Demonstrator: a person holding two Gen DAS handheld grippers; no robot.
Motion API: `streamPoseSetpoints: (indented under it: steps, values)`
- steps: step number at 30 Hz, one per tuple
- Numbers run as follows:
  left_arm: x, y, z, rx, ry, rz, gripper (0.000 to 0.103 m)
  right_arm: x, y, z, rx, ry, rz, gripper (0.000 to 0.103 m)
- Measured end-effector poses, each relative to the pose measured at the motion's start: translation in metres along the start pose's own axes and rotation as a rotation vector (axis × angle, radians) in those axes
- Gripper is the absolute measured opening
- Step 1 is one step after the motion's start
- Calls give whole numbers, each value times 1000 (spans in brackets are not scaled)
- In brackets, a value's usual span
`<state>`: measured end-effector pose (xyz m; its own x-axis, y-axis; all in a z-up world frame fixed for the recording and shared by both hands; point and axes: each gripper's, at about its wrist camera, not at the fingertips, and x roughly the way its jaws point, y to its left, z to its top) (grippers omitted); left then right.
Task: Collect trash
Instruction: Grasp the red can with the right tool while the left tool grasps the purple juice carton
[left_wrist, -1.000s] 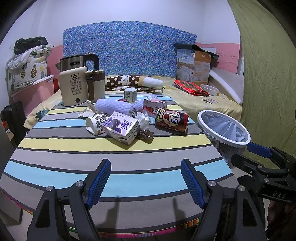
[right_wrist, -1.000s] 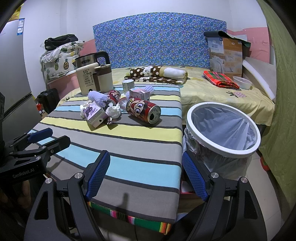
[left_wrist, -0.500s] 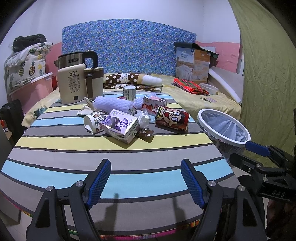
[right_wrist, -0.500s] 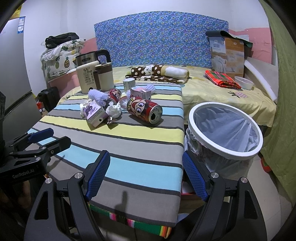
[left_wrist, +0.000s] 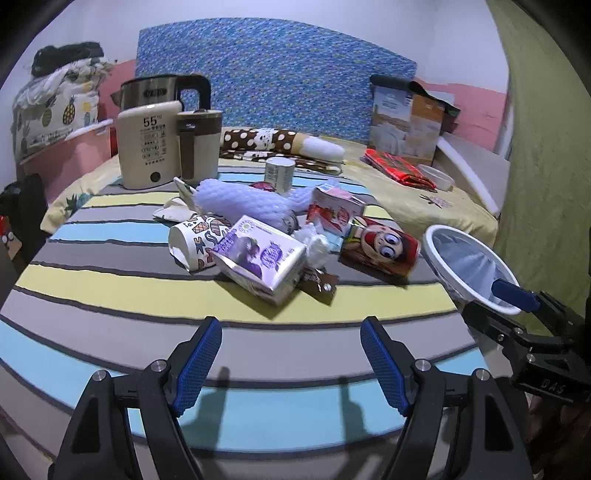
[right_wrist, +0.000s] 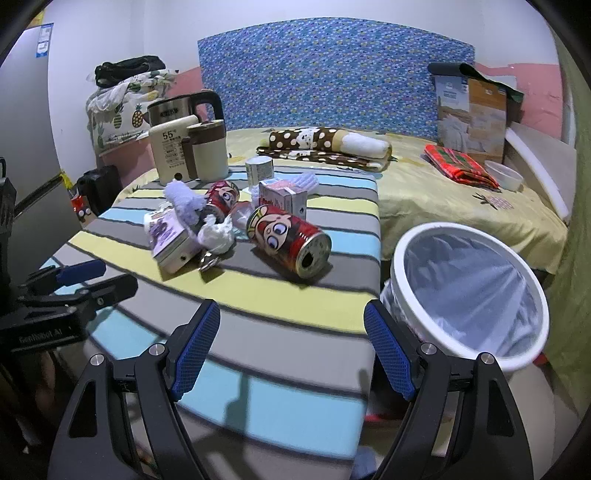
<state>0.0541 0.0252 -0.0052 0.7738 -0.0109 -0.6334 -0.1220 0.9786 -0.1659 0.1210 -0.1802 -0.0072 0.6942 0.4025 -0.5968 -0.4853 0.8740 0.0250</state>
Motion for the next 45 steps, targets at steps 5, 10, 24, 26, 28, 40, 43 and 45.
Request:
streamPoseSetpoints:
  steps: [5, 10, 24, 26, 28, 40, 43, 45]
  values:
    - [15, 9, 19, -48, -5, 11, 77, 20, -9, 12, -12, 18, 20, 81]
    - [33, 19, 37, -108, -2, 22, 78, 38, -15, 25, -32, 34, 48, 81]
    - [73, 28, 54, -192, 57, 60, 78, 84, -27, 38, -64, 151, 152, 81]
    - [78, 30, 52, -201, 79, 56, 78, 85, -27, 37, -66, 162, 170, 81]
    - [81, 33, 50, -210, 97, 55, 78, 84, -26, 36, -68, 171, 179, 81]
    - [61, 59, 30, -220, 77, 96, 73, 82, -10, 33, -63, 207, 233, 62]
    - [64, 60, 30, -207, 87, 97, 58, 86, -8, 32, -56, 217, 227, 56]
    - [65, 59, 29, -194, 80, 98, 58, 86, -5, 32, -49, 215, 216, 56]
